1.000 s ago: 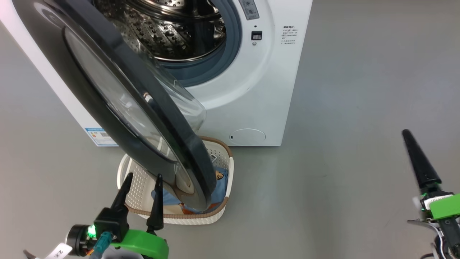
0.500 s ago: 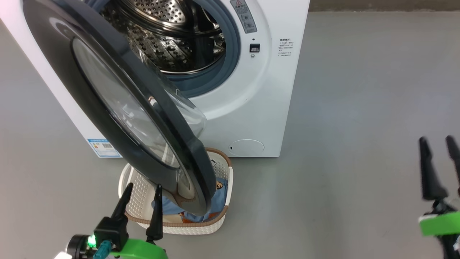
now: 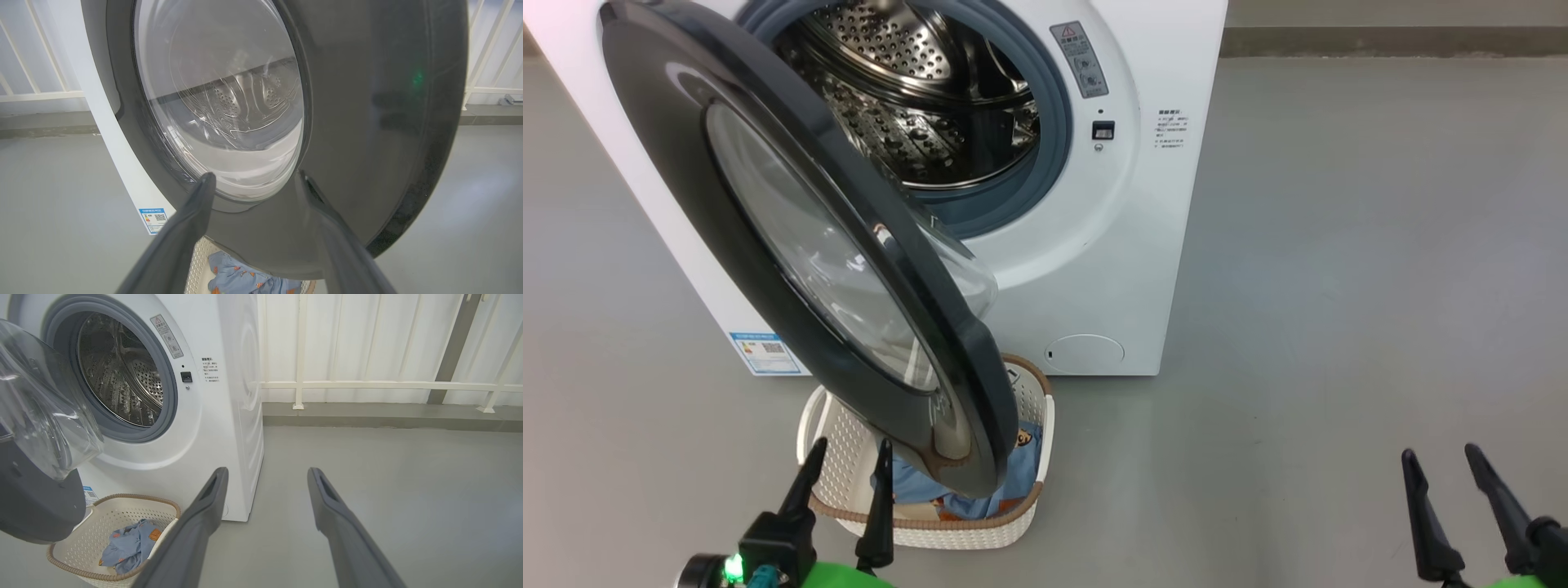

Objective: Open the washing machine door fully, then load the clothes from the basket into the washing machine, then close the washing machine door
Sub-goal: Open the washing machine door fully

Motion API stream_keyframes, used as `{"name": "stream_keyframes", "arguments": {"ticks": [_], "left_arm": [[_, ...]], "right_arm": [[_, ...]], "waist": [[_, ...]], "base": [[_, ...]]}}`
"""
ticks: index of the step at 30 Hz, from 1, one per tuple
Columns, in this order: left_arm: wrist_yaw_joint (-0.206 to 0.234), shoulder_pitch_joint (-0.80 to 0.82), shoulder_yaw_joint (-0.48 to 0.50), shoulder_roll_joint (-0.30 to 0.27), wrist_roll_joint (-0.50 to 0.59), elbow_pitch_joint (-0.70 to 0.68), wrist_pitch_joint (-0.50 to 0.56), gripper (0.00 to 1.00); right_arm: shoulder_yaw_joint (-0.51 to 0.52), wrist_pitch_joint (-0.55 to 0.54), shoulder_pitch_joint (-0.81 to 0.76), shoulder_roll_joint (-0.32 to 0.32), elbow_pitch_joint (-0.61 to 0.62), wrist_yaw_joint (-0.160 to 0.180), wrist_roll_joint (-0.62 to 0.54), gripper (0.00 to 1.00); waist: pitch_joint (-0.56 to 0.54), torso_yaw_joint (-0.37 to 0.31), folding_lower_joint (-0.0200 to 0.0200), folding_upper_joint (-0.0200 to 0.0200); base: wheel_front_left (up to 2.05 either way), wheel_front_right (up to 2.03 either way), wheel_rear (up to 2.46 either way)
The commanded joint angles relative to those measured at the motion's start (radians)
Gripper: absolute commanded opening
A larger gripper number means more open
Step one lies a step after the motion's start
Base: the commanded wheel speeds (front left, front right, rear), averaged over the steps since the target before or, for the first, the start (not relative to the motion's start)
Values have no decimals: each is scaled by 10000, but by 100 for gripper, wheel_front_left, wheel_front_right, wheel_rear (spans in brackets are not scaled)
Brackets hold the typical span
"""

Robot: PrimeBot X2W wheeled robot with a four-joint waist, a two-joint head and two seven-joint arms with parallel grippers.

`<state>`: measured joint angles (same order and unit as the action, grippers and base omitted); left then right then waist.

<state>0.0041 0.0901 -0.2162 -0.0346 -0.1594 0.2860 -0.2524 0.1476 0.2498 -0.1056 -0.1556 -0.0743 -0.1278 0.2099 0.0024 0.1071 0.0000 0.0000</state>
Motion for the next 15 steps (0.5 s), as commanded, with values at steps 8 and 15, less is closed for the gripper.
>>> {"name": "stream_keyframes", "arguments": {"ticks": [8, 15], "left_arm": [[-56, 68, 427, -156, 112, -144, -94, 100], [-111, 114, 492, -156, 170, -134, -94, 100]], "right_arm": [[-184, 119, -215, 96, -40, -29, -316, 100], [-245, 120, -233, 79, -107, -29, -277, 100]], "waist": [[-115, -56, 0, 0], [-92, -50, 0, 0]], "base": [[0, 0, 0], [0, 0, 0]]}}
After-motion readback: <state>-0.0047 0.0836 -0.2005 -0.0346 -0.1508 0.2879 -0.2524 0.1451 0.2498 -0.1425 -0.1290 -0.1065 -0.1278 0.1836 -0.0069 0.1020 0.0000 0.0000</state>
